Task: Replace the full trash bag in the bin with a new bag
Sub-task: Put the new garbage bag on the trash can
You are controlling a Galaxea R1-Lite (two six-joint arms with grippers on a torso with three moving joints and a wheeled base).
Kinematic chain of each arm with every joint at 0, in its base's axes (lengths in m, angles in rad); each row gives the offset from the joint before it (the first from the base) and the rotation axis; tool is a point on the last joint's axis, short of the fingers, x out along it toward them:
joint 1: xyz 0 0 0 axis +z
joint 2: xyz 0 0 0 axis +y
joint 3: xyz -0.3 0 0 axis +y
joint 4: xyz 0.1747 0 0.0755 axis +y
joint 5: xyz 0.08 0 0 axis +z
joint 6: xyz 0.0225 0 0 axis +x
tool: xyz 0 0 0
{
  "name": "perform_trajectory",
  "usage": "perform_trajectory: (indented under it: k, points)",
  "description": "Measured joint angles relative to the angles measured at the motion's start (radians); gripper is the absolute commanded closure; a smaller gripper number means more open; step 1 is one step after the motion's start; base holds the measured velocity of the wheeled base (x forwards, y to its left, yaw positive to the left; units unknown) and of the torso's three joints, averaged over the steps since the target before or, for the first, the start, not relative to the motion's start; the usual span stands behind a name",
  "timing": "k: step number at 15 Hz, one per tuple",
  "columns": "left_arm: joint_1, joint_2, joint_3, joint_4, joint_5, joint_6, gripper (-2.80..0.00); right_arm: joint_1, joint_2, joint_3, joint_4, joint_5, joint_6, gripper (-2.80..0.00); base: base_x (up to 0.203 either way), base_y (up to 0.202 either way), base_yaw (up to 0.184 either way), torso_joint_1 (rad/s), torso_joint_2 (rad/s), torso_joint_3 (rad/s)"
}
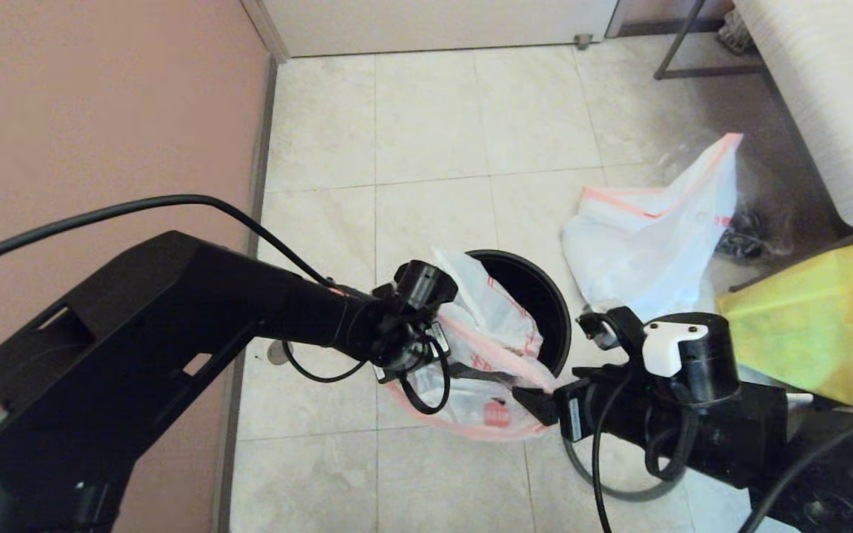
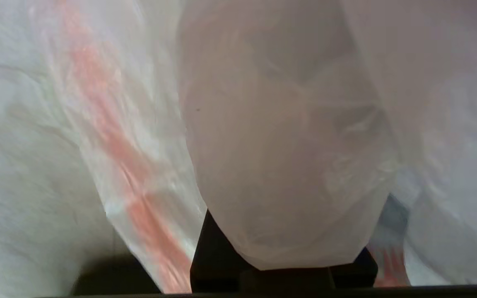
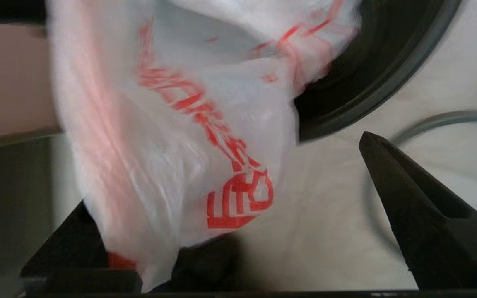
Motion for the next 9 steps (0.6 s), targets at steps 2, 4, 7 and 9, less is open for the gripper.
perform_trajectory:
  k: [2,4,7,9]
  points:
    - [0.015,0.002,-0.01,-0.003,0.04,-0.003,0.0,-0.003,-0.067,0.023,0.039,0.09,0.038,-2.8,0.0,0.0,0.0,0.0,0.0,0.0]
    - [0.03,0.003,-0.012,-0.003,0.042,-0.008,0.0,-0.006,-0.114,0.048,0.056,0.17,0.048,-2.8,0.0,0.0,0.0,0.0,0.0,0.0]
    - [0.043,0.005,-0.014,-0.003,0.048,-0.021,0.0,-0.021,-0.159,0.076,0.056,0.269,0.069,-2.8,0.0,0.0,0.0,0.0,0.0,0.0]
    - [0.049,0.005,-0.012,-0.001,0.052,-0.023,0.0,-0.032,-0.176,0.082,0.056,0.29,0.067,0.0,0.0,0.0,0.0,0.0,0.0,0.0]
